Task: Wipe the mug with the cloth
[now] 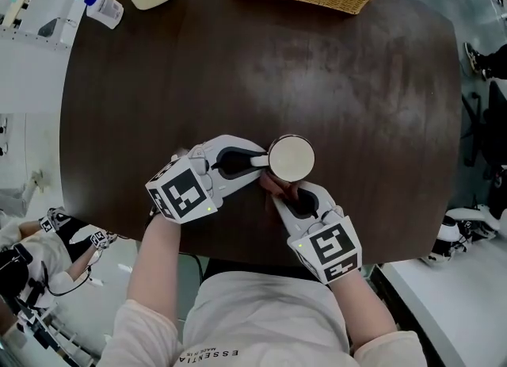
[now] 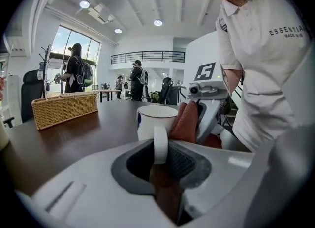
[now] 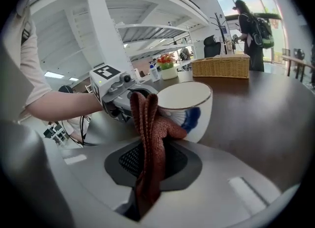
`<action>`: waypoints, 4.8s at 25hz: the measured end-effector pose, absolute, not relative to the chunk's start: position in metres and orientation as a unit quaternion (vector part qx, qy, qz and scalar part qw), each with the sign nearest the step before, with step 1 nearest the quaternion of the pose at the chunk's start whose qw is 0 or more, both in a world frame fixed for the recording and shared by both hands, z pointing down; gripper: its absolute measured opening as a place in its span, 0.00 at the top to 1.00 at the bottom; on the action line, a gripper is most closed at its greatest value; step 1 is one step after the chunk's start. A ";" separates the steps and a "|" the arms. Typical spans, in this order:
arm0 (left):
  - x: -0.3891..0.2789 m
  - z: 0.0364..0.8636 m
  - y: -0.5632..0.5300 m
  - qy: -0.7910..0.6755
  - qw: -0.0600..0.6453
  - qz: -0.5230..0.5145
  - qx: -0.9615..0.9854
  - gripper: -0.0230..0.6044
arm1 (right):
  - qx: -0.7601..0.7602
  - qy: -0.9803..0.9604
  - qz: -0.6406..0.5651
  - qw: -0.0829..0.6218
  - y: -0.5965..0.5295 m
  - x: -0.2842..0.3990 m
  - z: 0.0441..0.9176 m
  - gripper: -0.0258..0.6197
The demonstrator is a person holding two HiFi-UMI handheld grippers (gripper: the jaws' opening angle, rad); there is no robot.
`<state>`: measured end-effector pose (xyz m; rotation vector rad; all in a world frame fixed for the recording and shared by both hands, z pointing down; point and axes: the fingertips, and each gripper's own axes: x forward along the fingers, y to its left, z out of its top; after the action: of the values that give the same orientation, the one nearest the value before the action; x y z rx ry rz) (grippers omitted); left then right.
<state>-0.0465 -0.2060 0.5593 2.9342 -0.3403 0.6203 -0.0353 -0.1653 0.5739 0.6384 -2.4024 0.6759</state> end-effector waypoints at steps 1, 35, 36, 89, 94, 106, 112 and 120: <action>-0.047 0.560 -0.205 -0.109 0.062 0.206 0.970 0.84 | 0.239 -0.893 0.256 0.281 -0.166 -0.032 0.576 0.84; -0.050 0.565 -0.208 -0.118 0.058 0.203 0.970 0.84 | 0.292 -0.879 0.163 0.341 -0.255 0.022 0.579 0.83; -0.050 0.565 -0.208 -0.119 0.059 0.203 0.970 0.84 | 0.285 -0.880 0.158 0.346 -0.250 0.020 0.580 0.83; -0.058 0.565 -0.207 0.098 0.039 0.246 0.964 0.84 | -0.146 -0.921 0.219 0.288 -0.266 -0.083 0.547 0.84; -0.058 0.564 -0.203 0.103 0.043 0.247 0.963 0.84 | -0.169 -0.916 0.246 0.268 -0.261 -0.071 0.536 0.84; -0.057 0.561 -0.202 0.084 0.053 0.239 0.966 0.84 | -0.141 -0.914 0.231 0.302 -0.247 -0.024 0.547 0.84; -0.056 0.563 -0.203 0.060 0.054 0.236 0.968 0.84 | -0.107 -0.918 0.221 0.310 -0.234 -0.006 0.554 0.84; -0.058 0.565 -0.200 -0.009 0.061 0.231 0.971 0.84 | -0.052 -0.925 0.168 0.338 -0.205 0.010 0.558 0.83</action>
<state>-0.0581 -0.2004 0.5647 2.9383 -0.0271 0.6987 0.0101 -0.2048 0.5580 -0.1350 -2.4089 0.4365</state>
